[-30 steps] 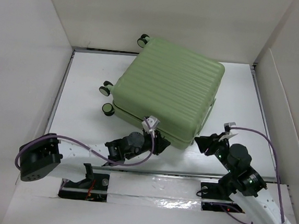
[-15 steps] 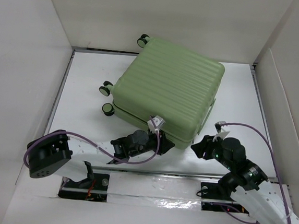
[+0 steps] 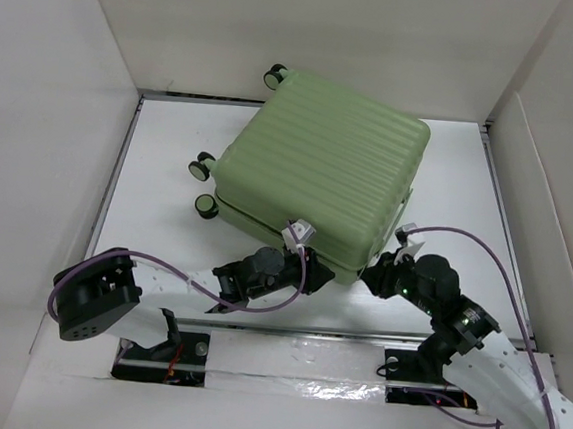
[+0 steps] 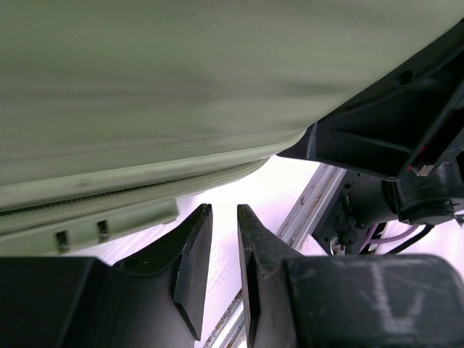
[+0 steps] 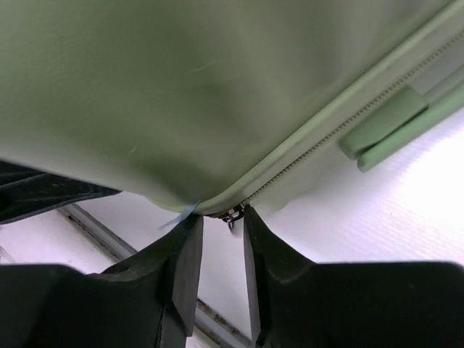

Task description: Pack the luggage

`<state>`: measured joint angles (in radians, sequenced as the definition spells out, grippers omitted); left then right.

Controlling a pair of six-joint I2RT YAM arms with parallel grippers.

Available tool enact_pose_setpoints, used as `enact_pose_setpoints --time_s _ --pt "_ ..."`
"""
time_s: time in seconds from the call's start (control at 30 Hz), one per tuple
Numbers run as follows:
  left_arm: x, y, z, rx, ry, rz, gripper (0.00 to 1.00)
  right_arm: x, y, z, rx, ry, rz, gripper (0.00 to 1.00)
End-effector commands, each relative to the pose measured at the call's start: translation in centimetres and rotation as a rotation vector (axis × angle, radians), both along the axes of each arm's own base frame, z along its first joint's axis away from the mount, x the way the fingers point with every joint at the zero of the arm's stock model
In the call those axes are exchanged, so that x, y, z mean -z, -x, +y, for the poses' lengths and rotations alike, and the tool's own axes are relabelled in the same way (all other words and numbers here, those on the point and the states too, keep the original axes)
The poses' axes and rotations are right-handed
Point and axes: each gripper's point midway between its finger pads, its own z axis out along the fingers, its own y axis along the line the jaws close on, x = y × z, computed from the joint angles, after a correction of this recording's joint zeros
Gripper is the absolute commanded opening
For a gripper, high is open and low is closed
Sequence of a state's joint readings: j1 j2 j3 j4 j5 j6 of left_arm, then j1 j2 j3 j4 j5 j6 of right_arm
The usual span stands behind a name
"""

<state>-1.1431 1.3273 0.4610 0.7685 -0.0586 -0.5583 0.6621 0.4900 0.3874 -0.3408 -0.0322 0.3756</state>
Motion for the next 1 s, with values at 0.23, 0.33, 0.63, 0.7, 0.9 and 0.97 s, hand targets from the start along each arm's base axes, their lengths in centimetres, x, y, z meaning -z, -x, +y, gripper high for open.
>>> enact_pose_setpoints --time_s 0.23,0.33,0.63,0.7,0.9,0.97 --pt "-2.6 -1.1 -1.3 -0.017 0.075 -0.026 0.18 0.2 -1.0 0.4 0.033 -0.093 -0.120 0.01" --pt "-2.2 -1.8 -1.3 -0.038 0.064 -0.027 0.17 0.5 -1.1 0.4 0.036 -0.086 -0.126 0.00" --pt "-3.8 -4.4 -2.4 -0.133 0.109 -0.058 0.16 -1.2 1.9 2.6 -0.180 -0.073 -0.091 0.00" --pt "-3.7 -5.0 -2.8 -0.150 0.103 -0.064 0.14 -1.5 3.6 3.3 -0.275 -0.061 -0.045 0.00" --pt "-5.0 -6.5 -5.1 -0.155 0.132 -0.075 0.13 -6.8 8.3 8.0 -0.528 -0.150 -0.071 0.00" --pt "-5.3 -6.9 -5.8 -0.155 0.146 -0.073 0.13 -6.7 9.7 10.2 -0.584 -0.176 -0.047 0.00"
